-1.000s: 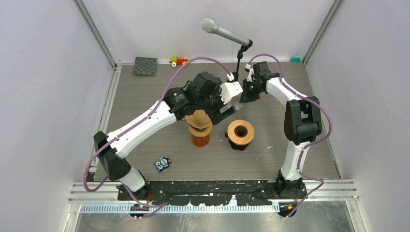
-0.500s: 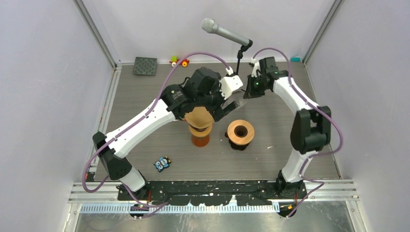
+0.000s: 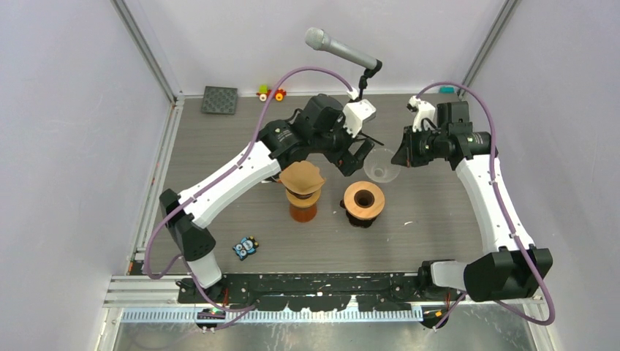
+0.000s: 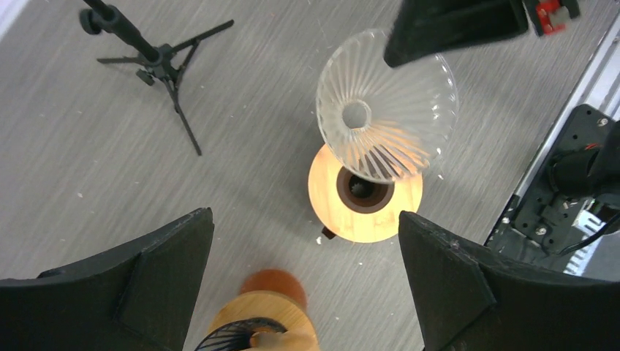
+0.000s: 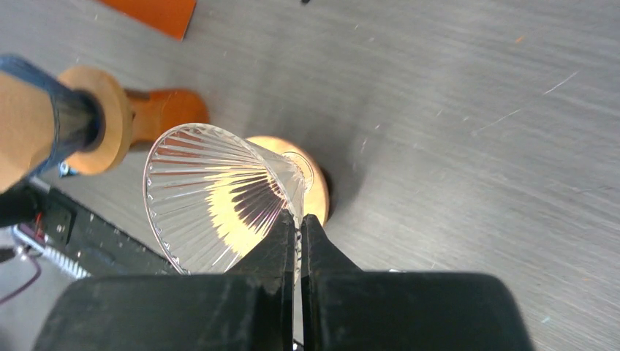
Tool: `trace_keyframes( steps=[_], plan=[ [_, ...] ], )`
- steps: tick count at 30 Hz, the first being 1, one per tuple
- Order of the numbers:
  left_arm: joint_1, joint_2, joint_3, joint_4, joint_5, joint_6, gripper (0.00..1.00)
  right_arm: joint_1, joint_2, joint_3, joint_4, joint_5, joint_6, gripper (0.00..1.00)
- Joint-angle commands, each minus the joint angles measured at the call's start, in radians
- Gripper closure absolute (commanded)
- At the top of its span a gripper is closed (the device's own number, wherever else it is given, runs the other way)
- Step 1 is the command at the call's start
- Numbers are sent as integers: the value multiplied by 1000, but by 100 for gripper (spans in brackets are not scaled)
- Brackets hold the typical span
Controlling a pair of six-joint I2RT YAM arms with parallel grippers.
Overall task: Place the coffee filter in the dripper
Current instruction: Pick up the coffee dripper from the center of the board, then place the coffee dripper in the dripper holder.
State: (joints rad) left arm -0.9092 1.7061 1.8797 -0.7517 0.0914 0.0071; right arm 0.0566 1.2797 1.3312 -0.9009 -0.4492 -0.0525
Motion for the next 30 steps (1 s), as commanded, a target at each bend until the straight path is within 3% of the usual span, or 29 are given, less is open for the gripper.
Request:
trace_keyframes(
  steps=[1, 12, 22, 30],
  plan=[
    [3, 37, 50, 60, 21, -100, 2, 0, -59, -42, -70, -113, -60, 100],
    [2, 99, 21, 71, 74, -140, 26, 17, -39, -117, -45, -232, -57, 100],
    [2, 125, -30, 85, 98, -142, 29, 41, 2, -140, -18, -215, -63, 99],
    [3, 170, -39, 91, 113, -141, 37, 51, 31, -146, 16, -190, -67, 99]
  ],
)
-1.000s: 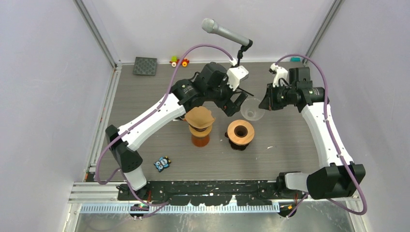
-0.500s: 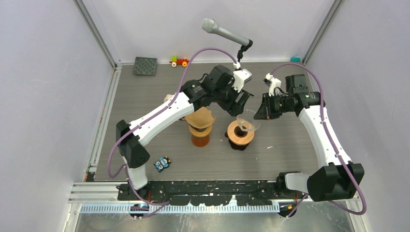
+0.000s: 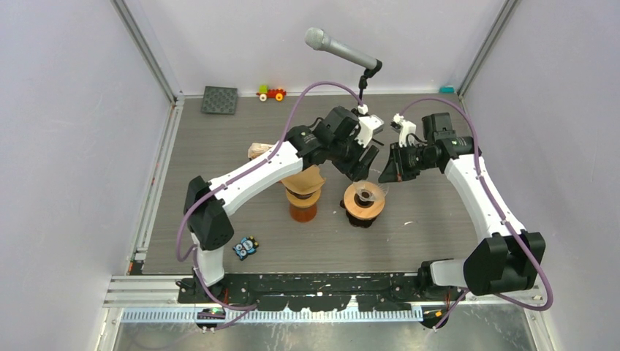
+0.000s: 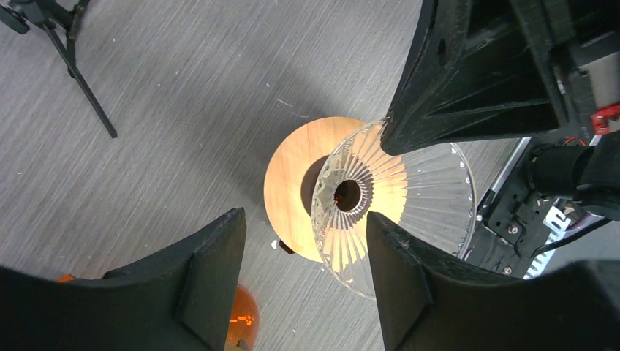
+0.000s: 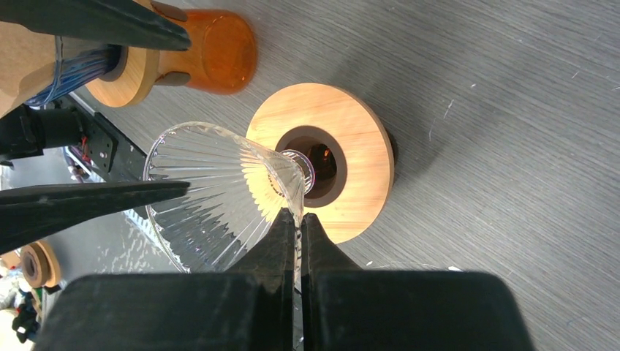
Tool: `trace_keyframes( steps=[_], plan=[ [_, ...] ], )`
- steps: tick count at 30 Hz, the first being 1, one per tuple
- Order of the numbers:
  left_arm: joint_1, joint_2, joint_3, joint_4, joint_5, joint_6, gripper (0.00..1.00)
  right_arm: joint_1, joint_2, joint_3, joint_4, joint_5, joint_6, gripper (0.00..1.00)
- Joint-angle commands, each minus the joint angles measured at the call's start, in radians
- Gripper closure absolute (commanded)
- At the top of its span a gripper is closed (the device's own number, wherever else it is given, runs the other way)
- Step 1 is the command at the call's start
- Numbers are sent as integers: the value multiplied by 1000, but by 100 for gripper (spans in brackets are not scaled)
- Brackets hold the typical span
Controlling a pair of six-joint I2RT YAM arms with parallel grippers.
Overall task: Place the coffee filter in the dripper
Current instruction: Place the coffee dripper in the dripper holder.
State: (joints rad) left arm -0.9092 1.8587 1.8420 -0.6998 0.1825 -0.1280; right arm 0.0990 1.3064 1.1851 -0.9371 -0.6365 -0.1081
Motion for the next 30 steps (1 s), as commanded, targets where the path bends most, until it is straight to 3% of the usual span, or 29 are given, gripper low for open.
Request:
trace_keyframes(
  steps=[1, 30],
  plan=[
    [2, 21, -3, 39, 23, -4, 37, 12, 7, -1, 55, 0, -12, 99],
    [3, 39, -92, 42, 59, -24, 43, 31, -7, -104, 155, 81, -8, 99]
  ],
)
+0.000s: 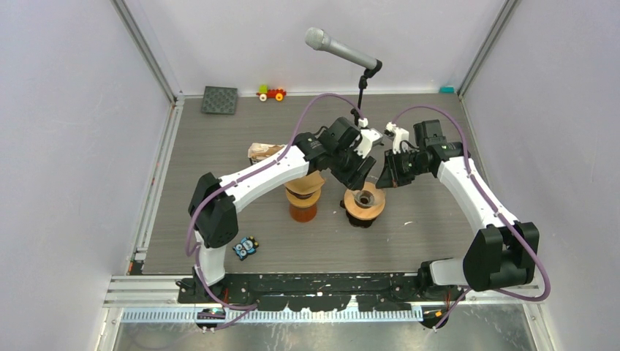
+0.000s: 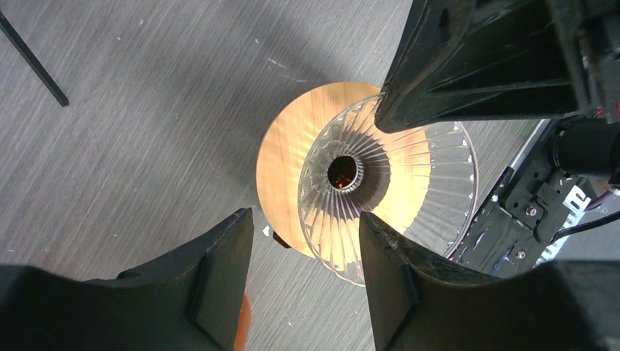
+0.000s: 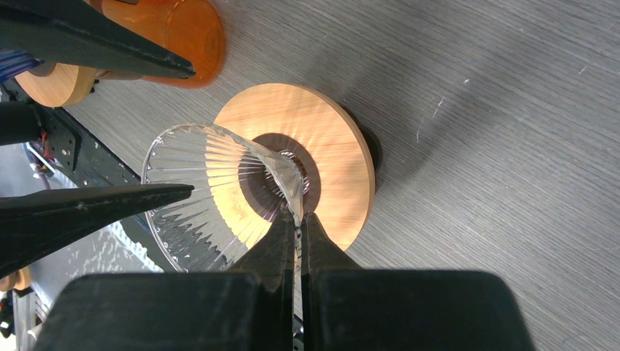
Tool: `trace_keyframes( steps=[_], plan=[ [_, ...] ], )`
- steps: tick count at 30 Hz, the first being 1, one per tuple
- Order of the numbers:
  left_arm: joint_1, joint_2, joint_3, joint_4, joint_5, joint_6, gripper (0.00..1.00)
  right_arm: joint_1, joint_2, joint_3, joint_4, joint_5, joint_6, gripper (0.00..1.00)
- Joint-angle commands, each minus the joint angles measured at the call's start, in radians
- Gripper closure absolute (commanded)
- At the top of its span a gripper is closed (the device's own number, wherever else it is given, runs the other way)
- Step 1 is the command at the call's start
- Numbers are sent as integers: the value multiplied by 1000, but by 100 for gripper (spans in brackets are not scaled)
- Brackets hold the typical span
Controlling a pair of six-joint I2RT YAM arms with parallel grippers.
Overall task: Place the coffee filter in the dripper
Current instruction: Place the coffee dripper in the dripper holder.
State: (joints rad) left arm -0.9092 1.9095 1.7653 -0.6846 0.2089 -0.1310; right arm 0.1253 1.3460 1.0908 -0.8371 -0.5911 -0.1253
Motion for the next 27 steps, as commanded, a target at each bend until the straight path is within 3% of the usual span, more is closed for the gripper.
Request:
trace_keyframes(
  steps=[1, 16, 27],
  plan=[
    [3, -12, -18, 27, 34, -24, 44, 6, -51, -13, 59, 40, 12, 100],
    [3, 22, -15, 18, 82, -57, 67, 22, -82, -30, 79, 62, 22, 99],
    [2, 33, 25, 8, 77, -76, 69, 22, -85, 11, 32, 68, 18, 77]
  ],
)
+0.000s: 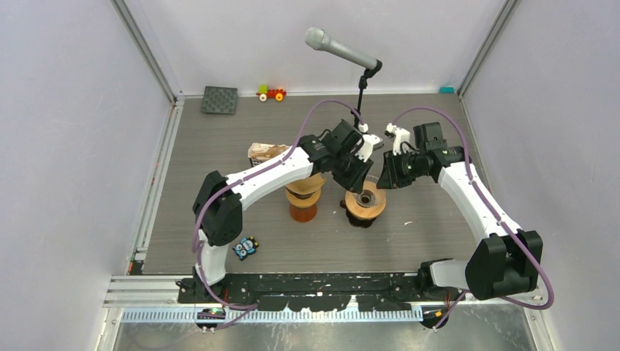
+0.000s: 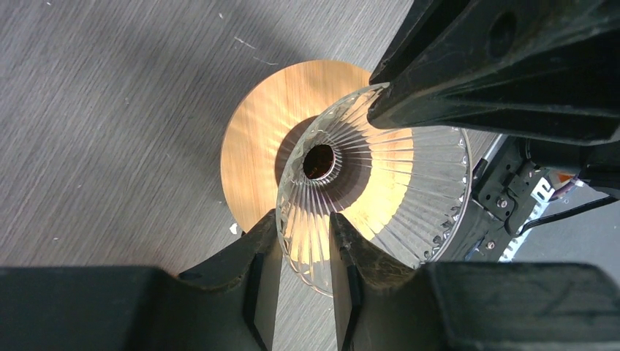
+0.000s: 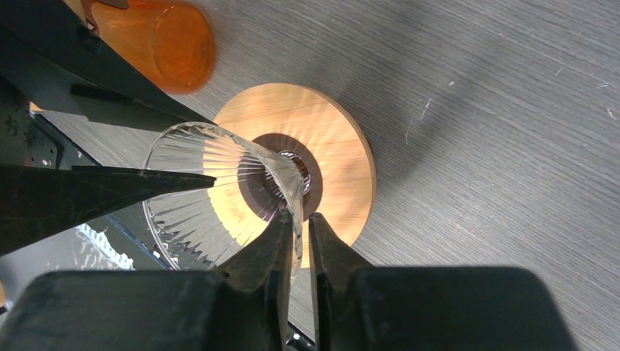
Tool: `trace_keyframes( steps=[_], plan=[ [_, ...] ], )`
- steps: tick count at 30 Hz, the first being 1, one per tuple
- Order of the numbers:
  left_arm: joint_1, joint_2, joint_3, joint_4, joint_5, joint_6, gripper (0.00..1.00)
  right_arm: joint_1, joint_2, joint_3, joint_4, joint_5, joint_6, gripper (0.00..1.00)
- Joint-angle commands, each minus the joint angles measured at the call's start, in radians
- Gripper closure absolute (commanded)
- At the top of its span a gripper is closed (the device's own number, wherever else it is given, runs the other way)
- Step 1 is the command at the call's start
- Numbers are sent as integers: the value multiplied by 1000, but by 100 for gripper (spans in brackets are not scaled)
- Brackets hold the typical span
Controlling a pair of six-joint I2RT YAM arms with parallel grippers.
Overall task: Place the coffee filter in the dripper
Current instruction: Place the coffee dripper in the dripper holder.
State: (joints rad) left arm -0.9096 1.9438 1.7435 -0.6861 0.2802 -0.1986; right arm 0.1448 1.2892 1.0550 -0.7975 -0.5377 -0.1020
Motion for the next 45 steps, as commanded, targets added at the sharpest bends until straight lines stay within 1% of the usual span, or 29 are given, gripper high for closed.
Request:
trace_keyframes(
  steps=[1, 4, 8, 20, 25, 33, 35, 40, 43, 45],
  plan=[
    [3, -3, 48, 8, 4, -9, 69, 2, -30, 50, -13, 14, -5, 73],
    [3, -9, 48, 9, -2, -9, 69, 2, -42, 54, -26, 16, -4, 69],
    [2, -19, 47, 9, -10, -6, 69, 2, -64, 57, -38, 18, -2, 66],
    [3, -47, 32, 18, -32, 11, 69, -8, -81, 30, -101, 11, -29, 65],
    [3, -51, 16, 24, -35, 14, 70, -8, -62, 13, -100, -11, -37, 71],
    [3, -54, -26, 46, -42, 18, 78, -10, -28, 14, -73, -36, -29, 84],
    [3, -51, -28, 46, -41, 18, 80, -8, -23, 12, -64, -36, -26, 86],
    [5, -37, -24, 45, -30, 13, 95, -8, -8, 10, -50, -36, -21, 91],
    [5, -24, -18, 40, -29, 14, 100, -8, 3, 11, -42, -36, -18, 94],
    [5, -16, -9, 32, -26, 14, 100, -8, 12, 17, -40, -33, -19, 96]
  ],
)
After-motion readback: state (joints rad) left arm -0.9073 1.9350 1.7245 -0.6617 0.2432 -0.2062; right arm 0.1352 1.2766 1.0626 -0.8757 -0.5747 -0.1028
